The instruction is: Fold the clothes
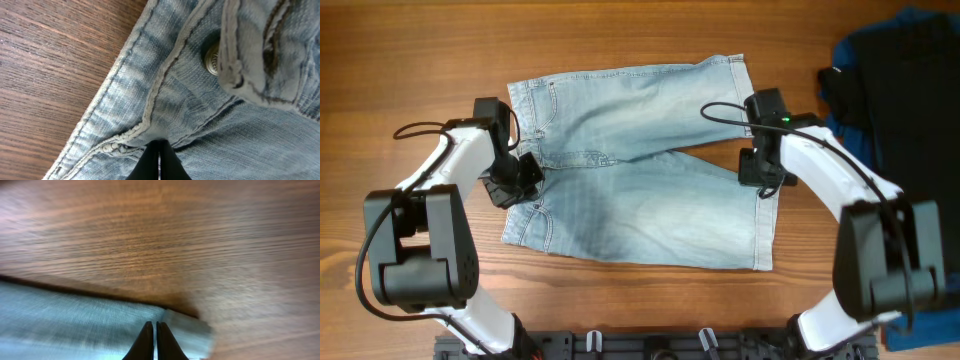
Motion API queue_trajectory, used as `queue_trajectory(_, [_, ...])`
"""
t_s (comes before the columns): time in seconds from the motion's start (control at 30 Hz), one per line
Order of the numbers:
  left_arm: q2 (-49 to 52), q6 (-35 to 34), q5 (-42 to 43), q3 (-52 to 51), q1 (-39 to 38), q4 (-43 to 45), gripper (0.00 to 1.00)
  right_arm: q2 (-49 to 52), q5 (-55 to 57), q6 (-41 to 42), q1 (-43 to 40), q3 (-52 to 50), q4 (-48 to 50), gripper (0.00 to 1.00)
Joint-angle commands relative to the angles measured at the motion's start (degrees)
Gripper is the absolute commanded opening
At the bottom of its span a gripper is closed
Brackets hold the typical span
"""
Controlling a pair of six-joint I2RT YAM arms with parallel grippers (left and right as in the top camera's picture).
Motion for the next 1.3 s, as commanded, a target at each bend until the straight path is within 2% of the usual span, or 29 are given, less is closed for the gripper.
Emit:
queue_trajectory(0.0, [-0.59, 0.07, -4.70, -2.56, 0.07, -0.70, 0.04, -8.50, -0.02, -2.64, -0.39, -0.44, 0.76, 0.05])
queue_trajectory(0.07, [-3.63, 0.07, -4.68, -1.62, 0.07, -0.66, 0.04, -11.06, -3.37, -5.18, -0.39, -0.44, 2.82, 0.08])
queue_trajectory(0.13, [-7.80, 0.07, -4.61, 0.07, 0.00, -0.61, 0.04, -12.22, -6.91, -6.64, -0.39, -0.44, 6.08, 0.04])
queue_trajectory(0.17, [-11.89, 0.09, -4.63, 1.31, -0.35, 0.74, 0.04, -12.07, -7.98, -7.89, -0.39, -0.44, 10.47, 0.04])
queue_trajectory(0.33, [-19.30, 0.09, -4.11, 1.42, -1.64, 12.02, 0.04, -10.14, -7.41, -7.96, -0.42, -0.46, 19.26, 0.04])
queue_trajectory(0.57, [-14.67, 4.92, -3.37, 1.40, -4.87, 30.29, 0.04, -3.17, -7.96, -12.28, -0.42, -0.46, 29.66, 0.04])
queue_trajectory(0.73, [-7.82, 4.92, -3.39, 1.40, -4.92, 37.90, 0.04, 3.56, -7.89, -13.86, -0.48, -0.44, 37.75, 0.04])
queue_trajectory(1.0, [4.26, 5.11, -7.02, 1.40, -4.74, 49.16, 0.04, 12.96, -5.38, -13.81, -1.09, -0.46, 39.45, 0.04])
queue_trajectory(1.17, [7.15, 5.11, -9.90, 1.40, -4.74, 50.10, 0.04, 16.83, -0.76, -13.11, -1.11, -0.46, 34.25, 0.04])
queue_trajectory(1.27, [7.21, 5.09, -11.37, 1.40, -4.74, 50.31, 0.04, 15.28, -1.18, -5.57, -1.09, -0.44, 28.87, 0.04])
